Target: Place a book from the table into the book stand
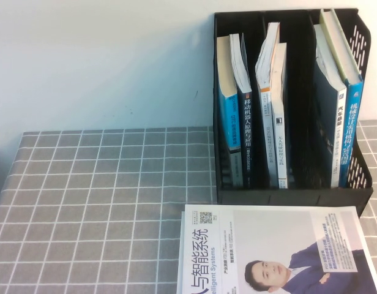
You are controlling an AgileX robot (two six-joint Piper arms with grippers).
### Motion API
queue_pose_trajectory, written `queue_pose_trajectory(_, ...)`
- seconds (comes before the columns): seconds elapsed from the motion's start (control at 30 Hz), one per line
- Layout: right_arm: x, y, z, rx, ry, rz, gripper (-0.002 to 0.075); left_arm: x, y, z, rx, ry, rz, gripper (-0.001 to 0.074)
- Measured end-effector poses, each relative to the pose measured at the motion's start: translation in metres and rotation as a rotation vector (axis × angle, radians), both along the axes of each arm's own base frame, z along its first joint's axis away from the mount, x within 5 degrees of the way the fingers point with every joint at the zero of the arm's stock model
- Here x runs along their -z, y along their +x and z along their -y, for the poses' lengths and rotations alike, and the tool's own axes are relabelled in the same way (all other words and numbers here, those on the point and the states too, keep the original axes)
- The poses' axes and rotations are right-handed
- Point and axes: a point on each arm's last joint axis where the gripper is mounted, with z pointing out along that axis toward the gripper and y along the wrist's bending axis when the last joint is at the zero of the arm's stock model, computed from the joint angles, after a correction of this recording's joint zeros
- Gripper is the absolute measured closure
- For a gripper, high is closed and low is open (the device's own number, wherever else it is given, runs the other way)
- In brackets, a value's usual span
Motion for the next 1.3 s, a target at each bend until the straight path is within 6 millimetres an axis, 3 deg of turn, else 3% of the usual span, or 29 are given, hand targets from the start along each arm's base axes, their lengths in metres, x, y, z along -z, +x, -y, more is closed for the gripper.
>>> queue_pose_trajectory(0.1, 0.013, -0.028, -0.011, -0.086, 0.016, 0.114, 0.0729, -0.009, -0.014, -0.007, 0.018, 0.025, 0.034, 0.0734)
queue_pose_trajectory(0.27, 0.05, -0.047, -0.015, -0.111, 0.022, 0.16, 0.0729, -0.012, -0.032, -0.024, -0.034, 0.097, 0.04, 0.0734)
queue_pose_trajectory(0.5, 0.1, -0.049, -0.017, -0.113, 0.054, 0.093, 0.0729, -0.005, -0.067, -0.047, -0.07, 0.142, 0.03, 0.0734)
queue_pose_trajectory(0.77, 0.11, -0.044, -0.016, -0.1, 0.076, 0.125, 0.0729, -0.001, -0.122, -0.082, -0.132, 0.092, 0.221, 0.0734)
queue_pose_trajectory(1.0, 0.11, -0.044, -0.017, -0.1, 0.082, 0.128, 0.0729, 0.05, -0.142, -0.091, -0.131, 0.089, 0.18, 0.0734)
queue_pose_trajectory(1.17, 0.11, -0.044, -0.017, -0.1, 0.083, 0.13, 0.0729, 0.088, -0.142, -0.089, -0.119, 0.093, 0.086, 0.0734)
queue_pose_trajectory(1.3, 0.11, -0.044, -0.017, -0.1, 0.083, 0.13, 0.0729, 0.107, -0.14, -0.087, -0.112, 0.117, 0.023, 0.0734)
